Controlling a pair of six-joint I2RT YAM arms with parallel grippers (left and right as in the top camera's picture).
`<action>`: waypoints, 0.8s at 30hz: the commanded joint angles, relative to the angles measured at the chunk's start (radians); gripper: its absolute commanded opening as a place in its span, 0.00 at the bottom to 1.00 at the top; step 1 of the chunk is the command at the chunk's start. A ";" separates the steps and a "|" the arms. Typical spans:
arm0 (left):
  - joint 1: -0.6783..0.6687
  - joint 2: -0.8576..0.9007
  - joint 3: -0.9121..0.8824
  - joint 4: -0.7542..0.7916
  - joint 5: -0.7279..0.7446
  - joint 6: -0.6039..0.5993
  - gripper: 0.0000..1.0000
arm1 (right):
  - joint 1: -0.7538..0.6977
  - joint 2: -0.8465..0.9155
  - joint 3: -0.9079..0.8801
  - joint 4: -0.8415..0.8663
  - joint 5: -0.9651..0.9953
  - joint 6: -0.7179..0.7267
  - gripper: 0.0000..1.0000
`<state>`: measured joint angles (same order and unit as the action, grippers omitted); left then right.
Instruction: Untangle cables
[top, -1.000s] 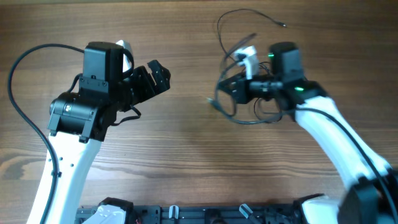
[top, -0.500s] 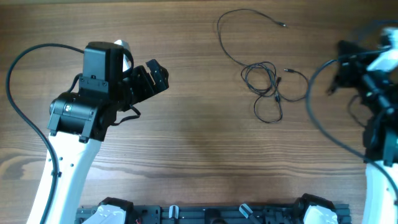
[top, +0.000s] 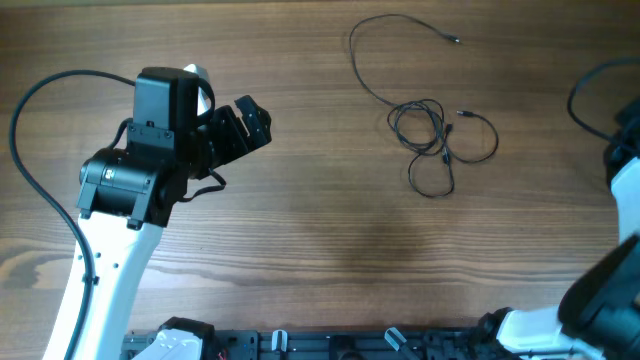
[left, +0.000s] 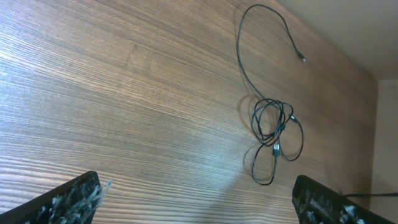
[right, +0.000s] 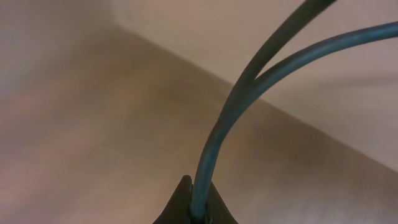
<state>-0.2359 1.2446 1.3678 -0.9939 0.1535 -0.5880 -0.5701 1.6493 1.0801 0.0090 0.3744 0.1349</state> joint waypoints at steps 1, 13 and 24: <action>-0.003 -0.001 0.006 0.001 -0.014 0.008 1.00 | -0.056 0.126 0.013 0.000 0.092 -0.098 0.04; -0.003 -0.001 0.006 0.001 -0.014 0.008 1.00 | -0.164 0.312 0.013 -0.018 -0.221 0.047 0.84; -0.003 -0.001 0.006 0.001 -0.014 0.008 1.00 | -0.164 0.184 0.013 -0.096 -0.235 0.076 1.00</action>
<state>-0.2359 1.2446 1.3678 -0.9947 0.1535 -0.5880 -0.7357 1.9316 1.0801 -0.0917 0.1623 0.1726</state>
